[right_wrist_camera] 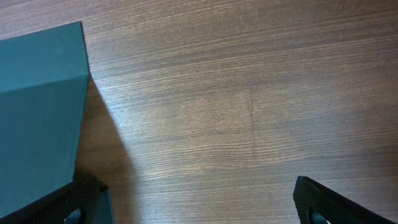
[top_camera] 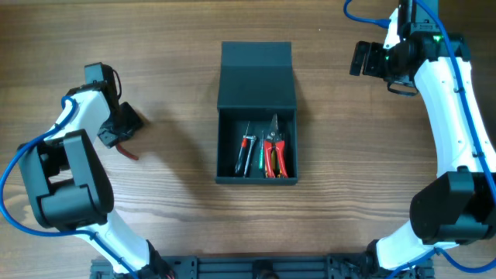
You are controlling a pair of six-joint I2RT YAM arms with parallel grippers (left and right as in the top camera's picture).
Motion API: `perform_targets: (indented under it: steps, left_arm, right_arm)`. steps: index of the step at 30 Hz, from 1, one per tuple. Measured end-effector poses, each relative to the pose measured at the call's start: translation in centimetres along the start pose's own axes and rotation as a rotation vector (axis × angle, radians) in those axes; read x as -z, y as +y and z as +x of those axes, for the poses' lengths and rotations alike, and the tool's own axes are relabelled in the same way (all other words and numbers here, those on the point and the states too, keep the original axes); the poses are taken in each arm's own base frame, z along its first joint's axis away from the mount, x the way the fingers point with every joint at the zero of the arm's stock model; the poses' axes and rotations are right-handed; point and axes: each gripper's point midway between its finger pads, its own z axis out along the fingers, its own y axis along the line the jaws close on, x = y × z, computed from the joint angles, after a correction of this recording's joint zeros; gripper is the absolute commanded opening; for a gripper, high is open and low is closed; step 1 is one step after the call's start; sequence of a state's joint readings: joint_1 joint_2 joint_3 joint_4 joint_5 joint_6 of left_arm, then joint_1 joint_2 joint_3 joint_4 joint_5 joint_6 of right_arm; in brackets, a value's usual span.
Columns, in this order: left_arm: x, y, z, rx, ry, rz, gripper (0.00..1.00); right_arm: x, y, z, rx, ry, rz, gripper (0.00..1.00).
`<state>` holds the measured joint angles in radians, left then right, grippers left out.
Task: Pack container
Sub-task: 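Move the left gripper to the tape measure and grasp it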
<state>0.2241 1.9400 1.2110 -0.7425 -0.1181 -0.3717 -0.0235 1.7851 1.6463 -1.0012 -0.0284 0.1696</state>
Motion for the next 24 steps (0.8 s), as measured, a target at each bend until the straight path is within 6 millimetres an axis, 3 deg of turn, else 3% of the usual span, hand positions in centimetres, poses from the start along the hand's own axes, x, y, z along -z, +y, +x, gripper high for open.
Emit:
perform_targets:
  steps: [3, 13, 24]
  left_arm:
    - [0.0, 0.0, 0.0, -0.001, 0.000, 0.000, 0.51]
    - [0.4, 0.4, 0.7, -0.006, 0.047, -0.023, 0.54]
    - [7.1, -2.5, -4.7, 0.005, -0.024, 0.080, 0.52]
  right_arm:
    - [0.0, 0.0, 0.0, 0.000, 0.000, 0.000, 1.00]
    - [0.0, 0.0, 0.0, 0.000, 0.000, 0.000, 1.00]
    - [0.0, 0.0, 0.0, 0.000, 0.000, 0.000, 1.00]
